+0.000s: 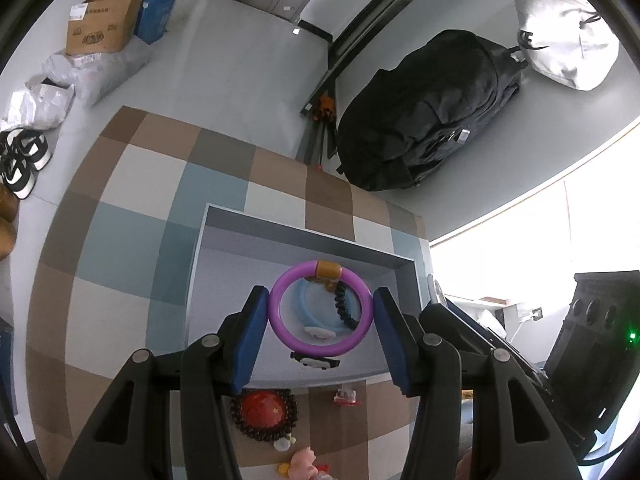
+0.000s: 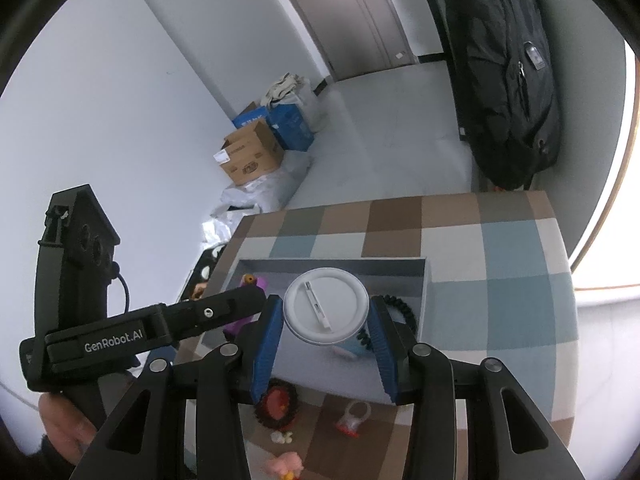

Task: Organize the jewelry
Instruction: 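Carry the purple ring and white container into the gray box and release both, then lift both grippers away from the gray box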

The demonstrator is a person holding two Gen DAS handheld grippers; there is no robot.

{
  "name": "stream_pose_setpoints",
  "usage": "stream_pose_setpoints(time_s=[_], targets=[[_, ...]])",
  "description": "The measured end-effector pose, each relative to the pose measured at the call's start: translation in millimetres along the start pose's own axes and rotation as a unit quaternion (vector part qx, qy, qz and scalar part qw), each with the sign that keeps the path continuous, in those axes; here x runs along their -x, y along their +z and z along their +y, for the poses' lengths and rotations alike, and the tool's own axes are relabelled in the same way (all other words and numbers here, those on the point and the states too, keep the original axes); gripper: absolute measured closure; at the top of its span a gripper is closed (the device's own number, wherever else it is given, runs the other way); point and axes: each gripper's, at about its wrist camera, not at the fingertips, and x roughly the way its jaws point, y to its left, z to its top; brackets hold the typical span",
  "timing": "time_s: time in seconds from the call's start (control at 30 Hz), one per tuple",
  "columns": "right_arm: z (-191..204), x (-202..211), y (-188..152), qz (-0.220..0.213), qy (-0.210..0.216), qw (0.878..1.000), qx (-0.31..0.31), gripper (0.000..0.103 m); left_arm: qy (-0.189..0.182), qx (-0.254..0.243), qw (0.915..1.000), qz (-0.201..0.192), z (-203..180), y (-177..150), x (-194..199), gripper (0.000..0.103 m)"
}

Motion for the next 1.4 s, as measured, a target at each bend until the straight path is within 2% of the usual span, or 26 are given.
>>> stream_pose_setpoints(time_s=[0.2,0.3,0.43,0.53,0.57,0.6,0.63,0.67,0.73,0.8,0.83,0.9,1.13,1.27,1.4], targets=[[-7,-8,8,0.007,0.017,0.999,-0.033,0.061,0.000,0.006,1.0000,0.003,5,2,-4,0.055],[-6,-8,10,0.005,0.012,0.999,-0.035,0.061,-0.006,0.013,0.9999,0.002,7,3,-5,0.055],[-5,-12,10,0.012,0.008,0.999,-0.030,0.061,-0.032,0.038,0.9987,-0.009,15,6,-6,0.054],[-2,-8,10,0.002,-0.002,1.000,-0.017,0.059,-0.061,0.064,0.9960,0.003,21,9,-7,0.050],[-1,-9,11,0.000,-0.003,1.000,-0.011,0.057,-0.071,0.068,0.9951,0.003,22,10,-6,0.045],[-1,-8,12,-0.001,-0.003,1.000,-0.006,0.047,-0.082,0.070,0.9942,-0.001,21,10,-4,0.030],[0,-5,12,-0.004,-0.002,1.000,-0.002,0.041,-0.102,0.074,0.9920,-0.008,22,9,0,0.021],[-1,-1,12,-0.010,0.000,1.000,-0.001,0.033,-0.113,0.079,0.9904,-0.013,23,9,3,0.019],[-3,8,11,-0.026,-0.002,1.000,0.001,0.026,-0.123,0.091,0.9881,-0.019,26,9,9,0.019],[-7,16,12,-0.041,-0.015,0.999,0.000,0.014,-0.115,0.099,0.9883,-0.018,29,8,11,0.019],[-10,20,11,-0.049,-0.022,0.999,-0.002,0.012,-0.111,0.099,0.9887,-0.019,29,7,11,0.019],[-17,24,10,-0.054,-0.035,0.998,-0.008,0.001,-0.090,0.094,0.9913,-0.020,28,6,11,0.019],[-21,37,3,-0.063,-0.053,0.997,-0.001,0.000,-0.012,0.019,0.9985,-0.050,10,-7,22,0.019],[-21,56,-2,-0.084,-0.058,0.995,0.015,0.000,0.035,-0.025,0.9954,-0.085,1,-17,36,0.019],[-25,71,-9,-0.105,-0.068,0.992,0.017,0.000,0.067,-0.042,0.9914,-0.104,3,-29,47,0.019]])
